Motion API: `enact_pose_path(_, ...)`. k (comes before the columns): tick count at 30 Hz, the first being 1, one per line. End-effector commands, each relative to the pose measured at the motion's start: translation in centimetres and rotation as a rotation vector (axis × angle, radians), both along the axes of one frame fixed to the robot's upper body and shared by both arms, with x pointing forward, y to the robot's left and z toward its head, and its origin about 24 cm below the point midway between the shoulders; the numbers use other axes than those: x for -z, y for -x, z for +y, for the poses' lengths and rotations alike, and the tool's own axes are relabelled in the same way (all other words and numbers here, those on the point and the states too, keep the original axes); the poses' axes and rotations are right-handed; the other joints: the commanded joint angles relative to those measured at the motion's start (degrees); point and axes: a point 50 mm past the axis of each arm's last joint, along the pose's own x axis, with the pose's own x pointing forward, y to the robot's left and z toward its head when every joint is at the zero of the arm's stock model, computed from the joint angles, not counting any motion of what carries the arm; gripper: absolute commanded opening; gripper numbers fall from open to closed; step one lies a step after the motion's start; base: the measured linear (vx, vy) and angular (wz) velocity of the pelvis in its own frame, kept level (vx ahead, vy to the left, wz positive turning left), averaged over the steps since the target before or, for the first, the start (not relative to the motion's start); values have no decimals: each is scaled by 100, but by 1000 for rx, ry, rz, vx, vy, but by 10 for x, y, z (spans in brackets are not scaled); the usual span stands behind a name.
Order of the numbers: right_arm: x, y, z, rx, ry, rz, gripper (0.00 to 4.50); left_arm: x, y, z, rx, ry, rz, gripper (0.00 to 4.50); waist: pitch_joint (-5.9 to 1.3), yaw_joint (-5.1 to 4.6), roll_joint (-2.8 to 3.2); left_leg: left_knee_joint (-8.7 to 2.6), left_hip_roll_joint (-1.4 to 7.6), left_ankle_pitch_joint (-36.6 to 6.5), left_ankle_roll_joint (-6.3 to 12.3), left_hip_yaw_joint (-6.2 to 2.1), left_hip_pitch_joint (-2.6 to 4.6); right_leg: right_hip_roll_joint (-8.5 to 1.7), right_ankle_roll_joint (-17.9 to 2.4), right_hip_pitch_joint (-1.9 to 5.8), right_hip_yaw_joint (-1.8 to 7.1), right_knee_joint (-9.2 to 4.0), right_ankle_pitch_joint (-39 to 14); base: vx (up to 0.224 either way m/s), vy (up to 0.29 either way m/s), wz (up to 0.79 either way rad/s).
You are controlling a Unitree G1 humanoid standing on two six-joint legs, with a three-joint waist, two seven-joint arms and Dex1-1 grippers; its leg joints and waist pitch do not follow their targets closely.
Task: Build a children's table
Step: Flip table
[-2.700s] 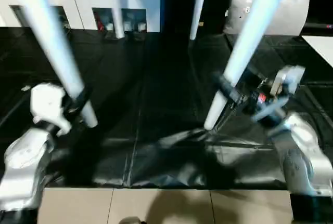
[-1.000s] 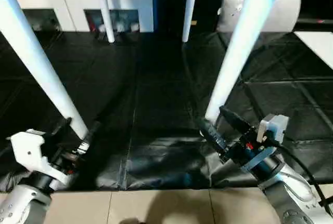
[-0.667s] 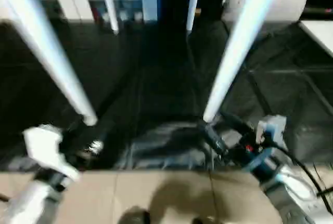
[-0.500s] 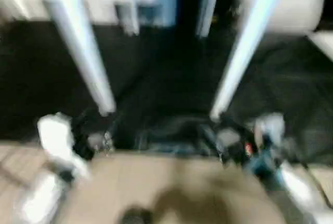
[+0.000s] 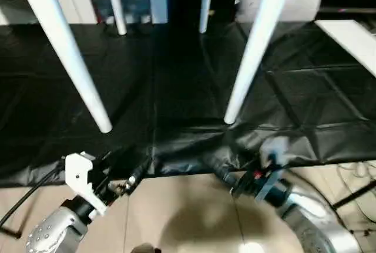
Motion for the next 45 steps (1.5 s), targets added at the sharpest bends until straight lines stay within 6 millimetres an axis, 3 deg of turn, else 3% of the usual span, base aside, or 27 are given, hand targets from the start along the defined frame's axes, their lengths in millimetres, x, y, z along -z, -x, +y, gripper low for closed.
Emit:
enact_pose_path(1,0,2,2,-67,15,-22,450,2,5,-4,59,9,7,447,-189,45,30,-537,488,-476,688,-178,79,-527,-1130,38,249,-359,1676,0,0,0)
enact_pose_path(3,1,4,2,-114,23,-23,450,2,12,-10,121,20,16,447,-206,92,-5,-521,495,-419,788,-165,82,-532,-1155,43,255,-356,1730,0,0,0)
enact_pose_path(4,5,6,2,-148,43,-24,450,3,15,-13,156,24,19,447,-204,120,31,-517,498,-361,858,-171,55,-550,-1152,52,253,-340,1782,0,0,0)
enact_pose_path(7,14,11,1,-227,97,-17,450,8,24,-18,236,33,53,447,-187,129,-14,-530,513,-446,890,-147,64,-531,-1203,17,259,-344,1655,0,0,0)
enact_pose_path(8,16,14,0,-259,109,-11,450,8,29,-20,272,34,65,447,-181,134,4,-539,515,-504,879,-149,69,-532,-1226,11,259,-350,1573,0,0,0)
enact_pose_path(9,20,17,0,-301,123,2,450,10,38,-23,340,28,99,447,-150,131,-82,-562,520,-657,890,-137,55,-529,-1252,12,265,-373,1375,0,0,0)
enact_pose_path(10,21,17,0,-312,125,6,450,11,40,-23,359,25,108,447,-146,146,-34,-580,524,-795,875,-141,69,-529,-1272,1,267,-381,1131,0,0,0)
enact_pose_path(11,25,18,0,-332,144,10,450,13,45,-23,384,15,135,447,-104,123,-96,-610,530,-932,847,-130,56,-526,-1300,-18,278,-406,912,0,0,0)
enact_pose_path(12,29,19,0,-344,161,13,450,15,48,-22,396,2,155,447,-111,128,-103,-603,534,-944,830,-124,58,-536,-1322,-20,280,-398,855,0,0,0)
enact_pose_path(13,33,20,1,-359,183,16,450,20,52,-21,403,-18,182,447,-82,124,-68,-639,528,-1133,717,-120,69,-519,-1358,-43,289,-424,527,0,0,0)
enact_pose_path(16,44,23,2,-385,219,33,450,33,57,-16,401,-61,235,447,-45,114,-78,-661,529,-1287,600,-115,66,-526,-1374,-62,311,-448,314,0,0,0)
enact_pose_path(17,60,26,2,-394,246,76,450,52,60,-13,375,-103,309,447,-20,103,-56,-681,521,-1415,472,-94,64,-539,-1359,-77,340,-469,97,0,0,0)
enact_pose_path(18,61,27,2,-394,248,78,450,53,60,-12,371,-106,314,447,-19,90,-84,-684,509,-1453,420,-72,74,-536,-1364,-86,353,-483,17,0,0,0)
enact_pose_path(19,72,29,1,-391,281,105,450,65,58,-10,333,-176,346,447,-10,110,-61,-688,528,-1513,335,-64,89,-554,-1360,-106,381,-494,-64,0,0,0)
enact_pose_path(21,79,30,1,-381,303,122,450,71,57,-9,318,-218,352,447,-31,106,-75,-684,544,-1349,341,-64,95,-550,-1382,-86,391,-474,264,0,0,0)
enact_pose_path(22,118,31,-1,-267,414,275,450,111,49,-6,168,-286,564,447,-66,74,-44,-663,516,-1186,335,-45,142,-530,-1506,-119,373,-417,667,0,0,0)
enact_pose_path(23,118,31,-1,-267,414,275,450,111,49,-6,168,-286,564,447,-40,56,-39,-670,499,-1200,309,-42,140,-540,-1600,-145,379,-413,618,0,0,0)
enact_pose_path(24,135,33,-1,-205,472,353,450,130,43,-8,90,-287,658,447,-67,79,-33,-640,508,-1101,248,-19,152,-575,-1731,-133,393,-415,696,0,0,0)
enact_pose_path(25,150,34,0,-117,507,436,450,146,32,-11,-28,-264,714,447,-107,110,2,-622,522,-827,298,-34,116,-594,-1773,-71,386,-379,1027,0,0,0)
enact_pose_path(27,155,35,0,-88,520,467,450,150,29,-12,-60,-250,730,447,-108,80,-39,-592,501,-669,388,-2,116,-586,-1858,-90,386,-364,1362,0,0,0)
enact_pose_path(28,166,35,-3,2,596,518,450,158,24,-13,-130,-237,772,447,-133,88,-52,-582,507,-571,446,-13,101,-610,-1856,-46,383,-357,1518,0,0,0)
enact_pose_path(30,184,39,-13,178,728,642,450,176,23,-13,-228,-312,899,447,-190,79,71,-503,488,-33,605,-34,88,-604,-1866,-53,350,-256,2439,0,0,0)
enact_pose_path(32,187,41,-15,215,733,677,450,179,25,-13,-227,-346,919,447,-158,63,18,-536,525,-300,709,-19,65,-636,-1822,-43,350,-288,2371,0,0,0)
enact_pose_path(35,201,54,-27,442,739,861,450,189,30,-21,-215,-417,985,447,-170,70,63,-563,577,-692,704,-16,89,-666,-1856,-56,369,-306,1989,0,0,0)
enact_pose_path(37,202,55,-28,460,740,880,450,190,29,-21,-231,-406,993,447,-151,82,58,-595,595,-887,660,-2,88,-660,-1955,-69,368,-329,1657,0,0,0)
enact_pose_path(41,202,51,-30,521,761,856,450,193,26,-27,-301,-396,1013,447,-160,108,77,-610,612,-906,697,18,65,-675,-1894,-77,367,-354,1344,0,0,0)
enact_pose_path(45,203,51,-32,562,733,895,450,196,28,-35,-320,-367,1009,447,-185,112,61,-595,624,-738,779,37,57,-695,-1869,-78,376,-340,1562,0,0,0)
